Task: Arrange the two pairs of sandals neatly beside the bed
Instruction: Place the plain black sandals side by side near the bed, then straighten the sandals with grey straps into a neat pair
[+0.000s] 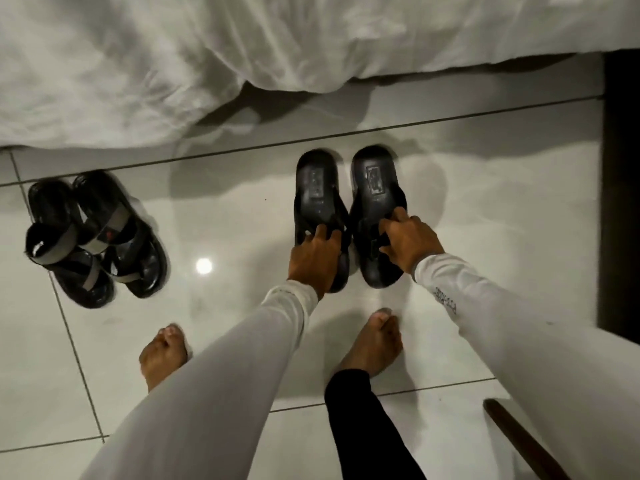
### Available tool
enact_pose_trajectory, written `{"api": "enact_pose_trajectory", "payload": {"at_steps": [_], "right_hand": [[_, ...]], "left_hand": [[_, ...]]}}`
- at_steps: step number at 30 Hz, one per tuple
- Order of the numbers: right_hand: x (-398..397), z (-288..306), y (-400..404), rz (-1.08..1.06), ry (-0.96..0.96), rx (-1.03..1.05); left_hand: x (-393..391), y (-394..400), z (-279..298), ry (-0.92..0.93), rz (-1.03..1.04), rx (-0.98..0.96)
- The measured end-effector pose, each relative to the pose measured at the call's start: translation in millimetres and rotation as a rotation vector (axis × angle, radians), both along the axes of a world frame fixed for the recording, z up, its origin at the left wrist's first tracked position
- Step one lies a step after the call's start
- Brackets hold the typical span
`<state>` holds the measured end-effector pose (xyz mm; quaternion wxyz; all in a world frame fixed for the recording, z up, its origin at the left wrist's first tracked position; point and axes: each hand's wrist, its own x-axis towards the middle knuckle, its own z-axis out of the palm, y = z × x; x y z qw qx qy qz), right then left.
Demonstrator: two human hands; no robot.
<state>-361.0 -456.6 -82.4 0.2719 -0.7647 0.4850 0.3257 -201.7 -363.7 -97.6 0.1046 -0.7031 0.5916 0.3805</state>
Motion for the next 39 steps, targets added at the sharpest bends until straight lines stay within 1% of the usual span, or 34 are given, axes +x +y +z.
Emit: {"api": "enact_pose_trajectory", "payload": {"at_steps": [4,12,18,22,26,30,35,39], "right_hand": [[-20.4,-10.3,-19.5,-0.025,0.015,-0.03],[-50.3,-19.5,-39.7,-0.029,0.014,-0.039],[-53.8,-15.5,-39.9,-0.058,0.004,-0.051],[-48.6,-5.0,-27.7,-0.086,-0.006,-0.077],[-31.3,11.8,0.5,-0.046,0.044,-0.149],[14.2,27.7,32.8,0.016,0.065,-0.227],[118.4,35.5,69.5,0.098,0.015,-0.243],[233.5,29.6,105.3,0.154,-0.08,-0.204]], "left_hand": [[-22.5,-23.2,-6.0,-0.001,-0.02,-0.032],[-55.8,-40.1,-11.5,0.022,-0.049,-0.032],[-59.2,-41.0,-10.1,0.042,-0.081,-0.014],[-45.5,-24.9,-1.5,0.049,-0.075,-0.098],[0.4,13.7,10.9,-0.018,-0.128,-0.158],[74.5,64.2,22.9,-0.091,-0.118,-0.088],[184.3,126.4,42.2,-0.191,-0.034,-0.018],[286.1,161.2,50.8,-0.282,0.091,-0.023]]}}
